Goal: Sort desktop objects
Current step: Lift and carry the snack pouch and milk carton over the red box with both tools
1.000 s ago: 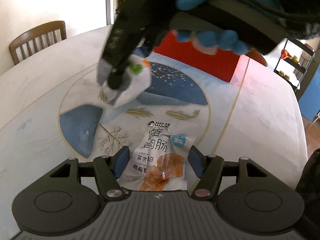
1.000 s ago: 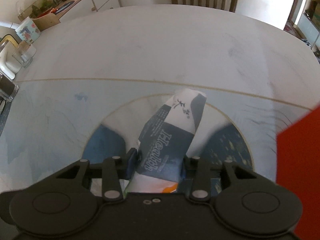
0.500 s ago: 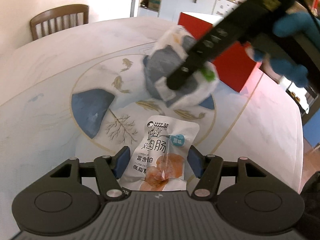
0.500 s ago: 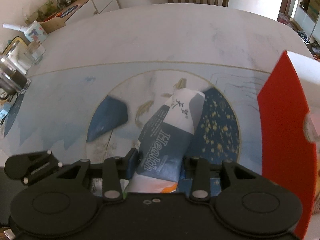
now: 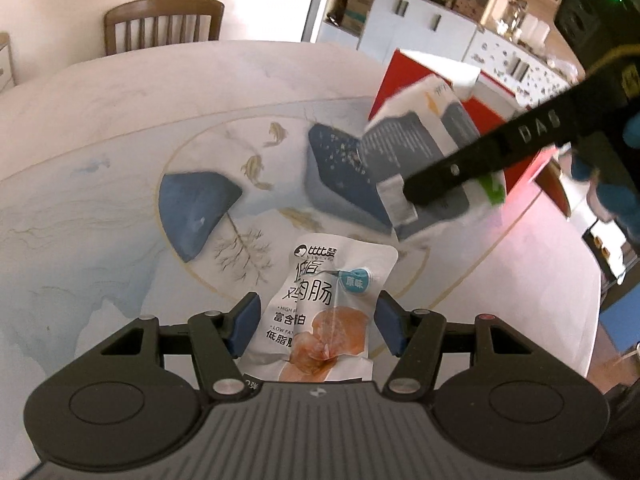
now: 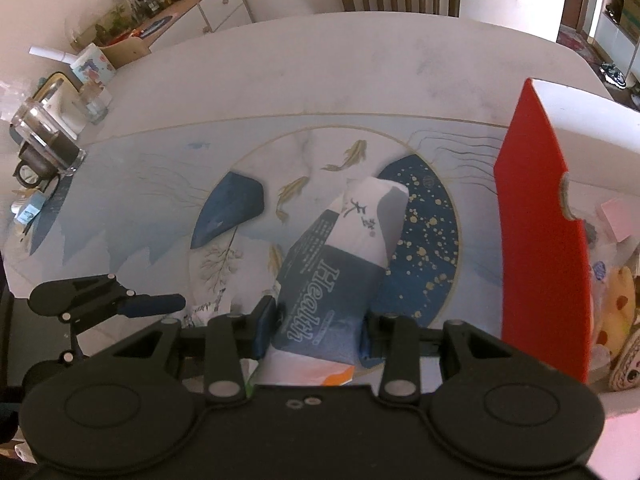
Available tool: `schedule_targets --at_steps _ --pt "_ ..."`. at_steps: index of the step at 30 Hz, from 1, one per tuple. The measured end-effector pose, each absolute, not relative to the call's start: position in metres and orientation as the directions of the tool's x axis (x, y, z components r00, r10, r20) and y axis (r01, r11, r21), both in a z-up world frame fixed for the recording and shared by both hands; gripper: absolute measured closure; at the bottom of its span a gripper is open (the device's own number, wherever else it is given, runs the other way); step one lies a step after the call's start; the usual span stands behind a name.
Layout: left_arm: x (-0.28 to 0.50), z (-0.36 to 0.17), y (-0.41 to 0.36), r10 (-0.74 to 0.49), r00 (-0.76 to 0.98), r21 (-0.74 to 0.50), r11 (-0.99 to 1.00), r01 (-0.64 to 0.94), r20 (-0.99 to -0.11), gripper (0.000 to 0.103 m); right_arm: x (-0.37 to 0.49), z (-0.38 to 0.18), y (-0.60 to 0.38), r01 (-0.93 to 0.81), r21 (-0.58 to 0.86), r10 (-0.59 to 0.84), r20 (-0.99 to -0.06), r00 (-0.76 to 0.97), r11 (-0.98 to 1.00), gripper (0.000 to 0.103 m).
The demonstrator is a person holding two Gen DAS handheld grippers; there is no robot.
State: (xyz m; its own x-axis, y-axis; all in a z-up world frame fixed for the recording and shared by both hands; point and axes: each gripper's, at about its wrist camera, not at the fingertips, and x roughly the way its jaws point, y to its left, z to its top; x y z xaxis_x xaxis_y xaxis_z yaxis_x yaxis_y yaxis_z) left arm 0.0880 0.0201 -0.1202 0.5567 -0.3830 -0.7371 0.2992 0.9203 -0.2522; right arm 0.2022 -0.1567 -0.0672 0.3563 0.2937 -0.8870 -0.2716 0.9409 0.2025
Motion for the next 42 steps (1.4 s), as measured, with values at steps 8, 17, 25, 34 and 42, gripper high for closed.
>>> schedule_targets --at_steps 8,17,25,34,42 --pt "0.086 -0.091 0.005 -0.362 0.596 -0.255 0.932 0.259 -0.717 0.042 0.191 -0.051 -0.173 -0.286 0.23 0.328 -0.871 0.365 0.93 0.064" --pt "0.086 -0.057 -0.02 -0.329 0.642 -0.229 0.944 0.237 -0.692 0.042 0.178 -0.028 -0.2 -0.287 0.249 0.353 -0.844 0.404 0.925 0.064" --pt "0.092 -0.032 -0.048 -0.333 0.671 -0.204 0.942 0.266 -0.662 0.042 0.173 -0.006 -0.234 -0.276 0.237 0.347 -0.811 0.472 0.931 0.064" --pt "0.113 -0.017 -0.09 -0.353 0.674 -0.192 0.933 0.304 -0.648 0.042 0.175 0.004 -0.282 -0.238 0.226 0.321 -0.787 0.527 0.945 0.064" --pt "0.134 -0.007 -0.131 -0.375 0.677 -0.175 0.922 0.346 -0.634 0.042 0.178 0.005 -0.326 -0.193 0.213 0.286 -0.778 0.56 0.958 0.064"
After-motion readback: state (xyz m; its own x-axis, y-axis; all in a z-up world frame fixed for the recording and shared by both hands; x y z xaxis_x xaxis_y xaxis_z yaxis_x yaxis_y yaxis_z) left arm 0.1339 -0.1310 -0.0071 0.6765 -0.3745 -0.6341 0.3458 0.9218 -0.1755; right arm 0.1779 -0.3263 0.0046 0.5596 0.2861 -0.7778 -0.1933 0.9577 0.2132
